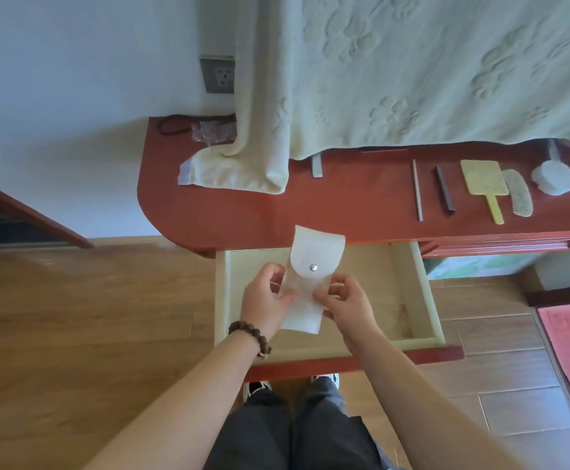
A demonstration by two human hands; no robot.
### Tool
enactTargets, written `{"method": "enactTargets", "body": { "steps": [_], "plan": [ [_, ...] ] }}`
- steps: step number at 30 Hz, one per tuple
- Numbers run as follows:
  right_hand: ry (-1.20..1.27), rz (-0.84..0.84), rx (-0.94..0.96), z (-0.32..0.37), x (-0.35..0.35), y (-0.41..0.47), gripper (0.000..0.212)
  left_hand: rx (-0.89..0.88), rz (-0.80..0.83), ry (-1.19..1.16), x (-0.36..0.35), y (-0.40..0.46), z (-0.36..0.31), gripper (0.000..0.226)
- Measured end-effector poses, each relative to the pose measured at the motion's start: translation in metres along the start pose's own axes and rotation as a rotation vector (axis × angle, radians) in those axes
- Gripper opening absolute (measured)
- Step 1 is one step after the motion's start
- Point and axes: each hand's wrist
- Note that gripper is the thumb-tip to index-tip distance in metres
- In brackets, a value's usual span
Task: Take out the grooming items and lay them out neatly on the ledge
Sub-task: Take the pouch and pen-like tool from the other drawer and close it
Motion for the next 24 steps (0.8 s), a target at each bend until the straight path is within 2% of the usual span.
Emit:
{"method": "enactTargets", "body": {
  "steps": [8, 14, 24],
  "plan": [
    [-0.162, -0.204, 0.183, 0.081, 0.046, 0.044, 0.022, -0.094, -0.049, -0.058, -0.033, 0.039, -0.097, 0.030],
    [-0.262, -0.157, 0.183, 0.114, 0.073, 0.099, 0.028, -0.077, -0.028, 0.017, -0.057, 0.078, -0.139, 0.035],
    [-0.357, -0.047, 0.186, 0.115, 0.086, 0.149, 0.040, -0.081, -0.092, 0.141, -0.082, 0.102, -0.139, 0.044]
  ]
}}
Point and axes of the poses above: each hand's wrist, its own y-axis towards the middle knuckle, its own x-axis out of the back of the hand, z = x × y, and after that the axes turned 9 degrees about x, right-handed
